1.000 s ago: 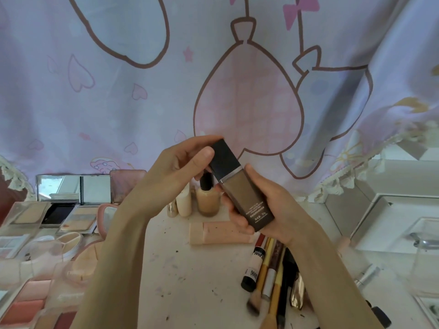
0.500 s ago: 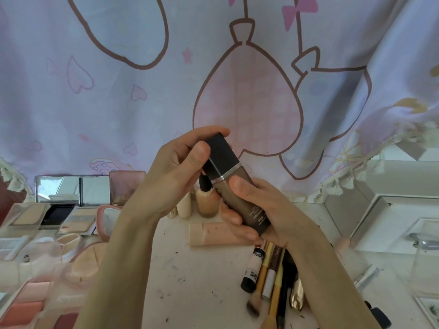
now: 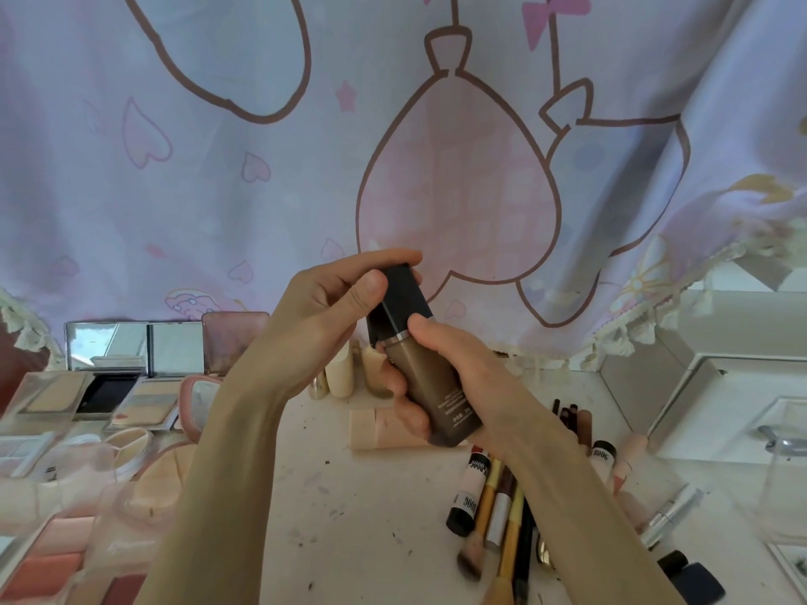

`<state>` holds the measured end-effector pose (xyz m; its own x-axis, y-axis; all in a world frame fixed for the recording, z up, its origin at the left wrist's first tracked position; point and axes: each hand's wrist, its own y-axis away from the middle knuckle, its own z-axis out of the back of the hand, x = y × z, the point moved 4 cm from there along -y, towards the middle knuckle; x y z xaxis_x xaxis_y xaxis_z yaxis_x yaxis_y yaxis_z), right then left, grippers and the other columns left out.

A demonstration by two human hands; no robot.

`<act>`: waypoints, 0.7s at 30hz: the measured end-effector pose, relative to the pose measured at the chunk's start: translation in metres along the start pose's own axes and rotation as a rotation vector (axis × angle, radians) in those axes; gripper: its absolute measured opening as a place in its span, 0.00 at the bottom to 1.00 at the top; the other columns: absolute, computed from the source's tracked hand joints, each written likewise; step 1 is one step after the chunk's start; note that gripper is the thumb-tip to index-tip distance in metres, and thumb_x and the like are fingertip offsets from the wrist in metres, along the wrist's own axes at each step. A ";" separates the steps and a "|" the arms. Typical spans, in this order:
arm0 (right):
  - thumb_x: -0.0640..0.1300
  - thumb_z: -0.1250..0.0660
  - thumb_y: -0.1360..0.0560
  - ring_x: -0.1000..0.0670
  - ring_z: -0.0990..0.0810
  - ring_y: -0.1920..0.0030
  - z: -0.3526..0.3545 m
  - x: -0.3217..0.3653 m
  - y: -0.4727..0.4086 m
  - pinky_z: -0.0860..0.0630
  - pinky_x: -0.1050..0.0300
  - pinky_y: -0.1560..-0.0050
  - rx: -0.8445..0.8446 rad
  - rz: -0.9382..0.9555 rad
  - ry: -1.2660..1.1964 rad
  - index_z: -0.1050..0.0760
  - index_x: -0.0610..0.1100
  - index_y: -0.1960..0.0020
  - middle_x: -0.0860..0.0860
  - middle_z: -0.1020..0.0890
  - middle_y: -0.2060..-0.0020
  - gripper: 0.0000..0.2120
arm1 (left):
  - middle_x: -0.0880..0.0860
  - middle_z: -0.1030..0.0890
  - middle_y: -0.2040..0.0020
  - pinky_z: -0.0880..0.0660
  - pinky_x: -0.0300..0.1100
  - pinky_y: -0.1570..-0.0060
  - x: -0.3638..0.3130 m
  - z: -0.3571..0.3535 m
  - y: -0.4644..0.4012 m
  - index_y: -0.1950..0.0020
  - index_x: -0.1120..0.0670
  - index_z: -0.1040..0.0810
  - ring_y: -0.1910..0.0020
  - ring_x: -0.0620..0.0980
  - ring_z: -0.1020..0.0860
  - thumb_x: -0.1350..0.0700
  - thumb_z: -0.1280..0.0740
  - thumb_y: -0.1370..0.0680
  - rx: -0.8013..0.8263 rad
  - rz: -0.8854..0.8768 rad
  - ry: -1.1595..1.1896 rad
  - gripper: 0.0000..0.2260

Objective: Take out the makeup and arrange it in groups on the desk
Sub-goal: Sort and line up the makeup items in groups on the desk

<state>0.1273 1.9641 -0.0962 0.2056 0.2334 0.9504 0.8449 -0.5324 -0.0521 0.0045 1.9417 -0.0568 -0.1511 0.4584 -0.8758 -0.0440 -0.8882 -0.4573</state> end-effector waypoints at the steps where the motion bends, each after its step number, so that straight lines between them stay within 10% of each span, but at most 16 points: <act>1: 0.54 0.41 0.27 0.53 0.28 0.79 -0.001 -0.001 -0.001 0.30 0.63 0.77 -0.005 0.013 0.009 0.31 0.40 0.50 0.49 0.23 0.70 0.17 | 0.49 0.18 0.48 0.28 0.42 0.44 0.000 0.001 0.001 0.42 0.48 0.21 0.43 0.48 0.23 0.37 0.34 0.29 -0.001 -0.004 0.006 0.22; 21: 0.61 0.37 0.32 0.51 0.29 0.79 0.017 0.003 0.007 0.31 0.62 0.78 -0.004 -0.032 0.118 0.32 0.37 0.43 0.47 0.25 0.72 0.30 | 0.48 0.18 0.49 0.27 0.38 0.47 0.003 -0.005 -0.003 0.44 0.45 0.20 0.44 0.47 0.22 0.40 0.32 0.29 -0.030 0.002 -0.008 0.17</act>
<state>0.1422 1.9753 -0.0985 0.1192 0.1531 0.9810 0.8479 -0.5297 -0.0204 0.0087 1.9454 -0.0585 -0.1585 0.4559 -0.8758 -0.0141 -0.8880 -0.4597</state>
